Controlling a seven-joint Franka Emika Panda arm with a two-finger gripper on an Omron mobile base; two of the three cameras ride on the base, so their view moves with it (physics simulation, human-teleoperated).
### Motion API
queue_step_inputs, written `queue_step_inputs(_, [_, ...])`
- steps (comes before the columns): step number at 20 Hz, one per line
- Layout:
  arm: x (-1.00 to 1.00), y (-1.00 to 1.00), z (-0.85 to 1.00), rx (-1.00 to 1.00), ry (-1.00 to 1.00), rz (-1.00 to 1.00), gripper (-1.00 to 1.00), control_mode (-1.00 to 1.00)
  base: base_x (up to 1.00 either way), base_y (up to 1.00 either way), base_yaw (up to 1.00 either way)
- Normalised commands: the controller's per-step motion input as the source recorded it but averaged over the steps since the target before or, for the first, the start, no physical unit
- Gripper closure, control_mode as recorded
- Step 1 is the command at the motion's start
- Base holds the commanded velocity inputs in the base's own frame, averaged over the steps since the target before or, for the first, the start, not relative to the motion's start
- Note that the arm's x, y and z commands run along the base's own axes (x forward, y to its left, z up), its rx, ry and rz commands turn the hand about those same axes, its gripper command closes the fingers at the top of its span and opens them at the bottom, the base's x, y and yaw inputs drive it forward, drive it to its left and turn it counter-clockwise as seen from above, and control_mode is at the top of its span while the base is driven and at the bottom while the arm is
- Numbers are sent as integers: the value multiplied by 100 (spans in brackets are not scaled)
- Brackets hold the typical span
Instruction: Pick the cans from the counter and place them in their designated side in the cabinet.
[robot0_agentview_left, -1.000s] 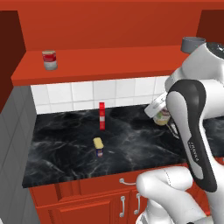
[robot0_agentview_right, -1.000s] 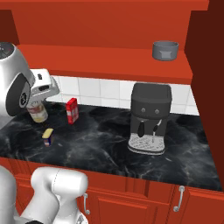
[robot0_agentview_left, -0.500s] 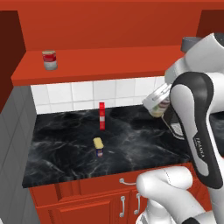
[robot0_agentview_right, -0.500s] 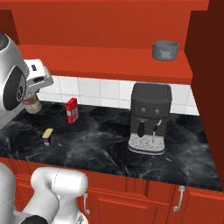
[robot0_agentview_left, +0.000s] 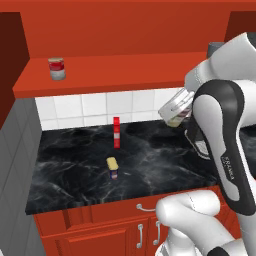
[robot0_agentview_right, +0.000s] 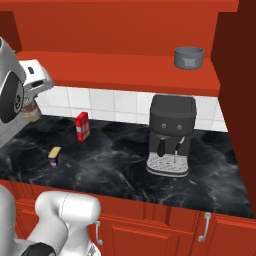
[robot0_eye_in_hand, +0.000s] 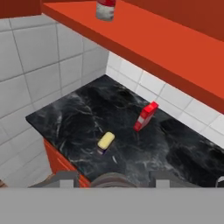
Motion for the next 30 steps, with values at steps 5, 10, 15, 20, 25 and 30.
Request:
queue_step_inputs(5, [15,11,6,2,-9,5,100,-100,0,0,0])
queue_step_inputs(10, [18,7,5,5,-7,5,100,-100,0,0,0])
queue_step_inputs(15, [16,11,8,4,-5,5,100,-100,0,0,0])
queue_step_inputs(20, [17,22,13,2,-4,4,100,-100,0,0,0])
queue_step_inputs(25, [21,19,13,3,-3,4,100,-100,0,0,0])
queue_step_inputs(30, [20,12,10,3,-4,4,100,-100,0,0,0])
